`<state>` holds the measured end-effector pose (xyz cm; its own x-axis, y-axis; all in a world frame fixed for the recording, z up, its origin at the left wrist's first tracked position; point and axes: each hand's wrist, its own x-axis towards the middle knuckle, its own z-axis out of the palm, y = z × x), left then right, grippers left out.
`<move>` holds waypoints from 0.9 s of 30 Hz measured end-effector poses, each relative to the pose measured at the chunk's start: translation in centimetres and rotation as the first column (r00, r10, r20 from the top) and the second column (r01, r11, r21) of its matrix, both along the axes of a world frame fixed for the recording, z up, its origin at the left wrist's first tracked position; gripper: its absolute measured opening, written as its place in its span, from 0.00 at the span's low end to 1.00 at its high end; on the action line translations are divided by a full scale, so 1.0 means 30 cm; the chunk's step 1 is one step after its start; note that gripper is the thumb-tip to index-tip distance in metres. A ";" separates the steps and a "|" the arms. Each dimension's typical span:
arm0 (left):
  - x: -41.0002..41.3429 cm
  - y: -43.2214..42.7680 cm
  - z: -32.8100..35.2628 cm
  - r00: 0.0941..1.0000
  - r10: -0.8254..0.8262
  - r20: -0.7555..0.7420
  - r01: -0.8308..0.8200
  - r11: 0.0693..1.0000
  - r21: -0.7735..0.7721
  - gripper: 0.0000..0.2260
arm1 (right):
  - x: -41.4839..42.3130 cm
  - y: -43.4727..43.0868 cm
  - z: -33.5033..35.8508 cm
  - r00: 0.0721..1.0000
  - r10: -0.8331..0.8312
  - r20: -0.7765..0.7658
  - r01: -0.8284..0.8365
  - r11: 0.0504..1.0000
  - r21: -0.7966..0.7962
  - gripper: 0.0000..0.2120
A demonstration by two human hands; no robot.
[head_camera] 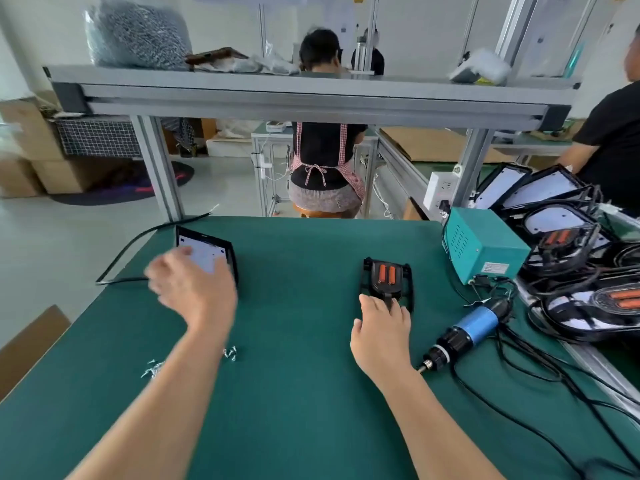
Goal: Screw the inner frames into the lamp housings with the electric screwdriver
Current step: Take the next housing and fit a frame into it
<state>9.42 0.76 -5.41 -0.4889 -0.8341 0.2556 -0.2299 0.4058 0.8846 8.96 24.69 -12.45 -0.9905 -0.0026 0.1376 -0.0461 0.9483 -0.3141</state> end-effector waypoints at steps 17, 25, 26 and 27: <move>-0.152 -0.452 -0.084 0.688 -0.360 0.630 0.321 0.930 0.180 0.37 | 0.030 -0.068 -0.055 0.991 0.084 -0.100 -0.084 0.996 0.005 0.24; -0.213 -0.289 -0.110 0.698 -0.580 0.420 0.467 0.813 0.348 0.15 | 0.031 -0.063 -0.056 0.986 0.038 -0.165 -0.058 0.991 -0.118 0.12; -0.219 -0.252 -0.108 0.685 -0.611 0.397 0.498 0.790 0.358 0.13 | 0.032 -0.061 -0.055 0.982 0.015 -0.190 -0.045 0.987 -0.157 0.10; -0.224 -0.208 -0.105 0.669 -0.644 0.372 0.530 0.764 0.368 0.11 | 0.034 -0.060 -0.052 0.976 -0.014 -0.218 -0.032 0.978 -0.206 0.08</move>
